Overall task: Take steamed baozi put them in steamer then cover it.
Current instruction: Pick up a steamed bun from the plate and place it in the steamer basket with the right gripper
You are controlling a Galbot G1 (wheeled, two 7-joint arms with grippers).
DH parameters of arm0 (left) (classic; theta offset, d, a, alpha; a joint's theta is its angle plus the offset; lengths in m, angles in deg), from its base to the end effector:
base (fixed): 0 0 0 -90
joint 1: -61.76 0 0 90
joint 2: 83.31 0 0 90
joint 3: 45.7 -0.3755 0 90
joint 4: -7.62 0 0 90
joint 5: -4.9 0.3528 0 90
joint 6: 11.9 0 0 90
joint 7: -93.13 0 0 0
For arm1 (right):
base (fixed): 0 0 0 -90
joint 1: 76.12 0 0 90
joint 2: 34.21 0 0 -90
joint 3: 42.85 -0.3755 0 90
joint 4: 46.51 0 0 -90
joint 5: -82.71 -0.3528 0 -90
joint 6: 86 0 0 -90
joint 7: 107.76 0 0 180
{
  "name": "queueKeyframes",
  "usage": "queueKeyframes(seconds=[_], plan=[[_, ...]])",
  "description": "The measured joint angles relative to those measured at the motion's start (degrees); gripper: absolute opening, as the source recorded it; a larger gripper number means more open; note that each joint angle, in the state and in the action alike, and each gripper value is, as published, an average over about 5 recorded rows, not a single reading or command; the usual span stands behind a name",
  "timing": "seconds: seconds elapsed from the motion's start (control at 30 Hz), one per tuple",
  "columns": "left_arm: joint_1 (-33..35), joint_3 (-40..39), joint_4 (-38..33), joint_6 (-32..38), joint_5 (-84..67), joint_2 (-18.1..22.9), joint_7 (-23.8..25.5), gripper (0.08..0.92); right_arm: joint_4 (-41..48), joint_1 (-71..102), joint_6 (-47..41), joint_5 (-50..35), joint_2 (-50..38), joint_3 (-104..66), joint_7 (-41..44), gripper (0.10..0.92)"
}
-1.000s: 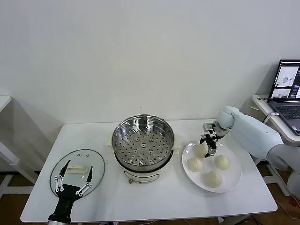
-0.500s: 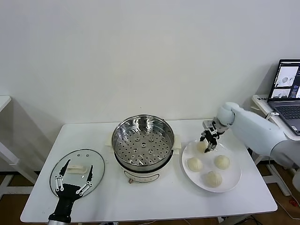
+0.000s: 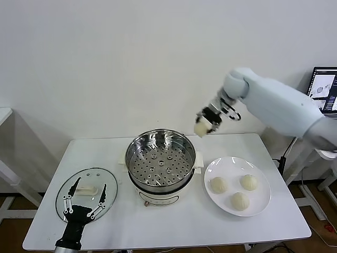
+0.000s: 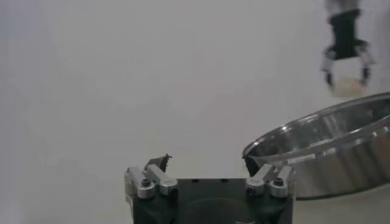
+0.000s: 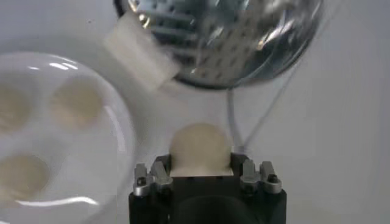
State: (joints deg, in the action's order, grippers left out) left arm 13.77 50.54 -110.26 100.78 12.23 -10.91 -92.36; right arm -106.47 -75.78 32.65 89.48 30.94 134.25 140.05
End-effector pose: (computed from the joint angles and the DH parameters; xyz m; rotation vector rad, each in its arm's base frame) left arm 0.1029 0.0960 -0.3490 0.1363 2.8936 0.5939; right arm 0.6293 0.0448 0.0117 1.8920 -0.8434 2.2812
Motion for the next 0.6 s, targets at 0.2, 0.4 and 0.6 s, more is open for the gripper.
queueKeyframes(seconds=[0.2,0.4,0.6], plan=[[0.04,0.14,0.02,0.36,0.0,0.08,-0.1,0.823,0.48,-0.05,6.96,4.34,6.11,0.34,-0.79,0.653],[0.31,0.31,-0.18,0.48,0.0,-0.07,-0.28,0.823,2.76,2.95,12.01,10.59,11.08,-0.69,-1.78,0.653],[0.43,0.35,-0.58,0.45,-0.01,-0.33,-0.37,0.823,6.09,6.75,14.92,16.65,14.99,-2.33,-2.6,0.653]])
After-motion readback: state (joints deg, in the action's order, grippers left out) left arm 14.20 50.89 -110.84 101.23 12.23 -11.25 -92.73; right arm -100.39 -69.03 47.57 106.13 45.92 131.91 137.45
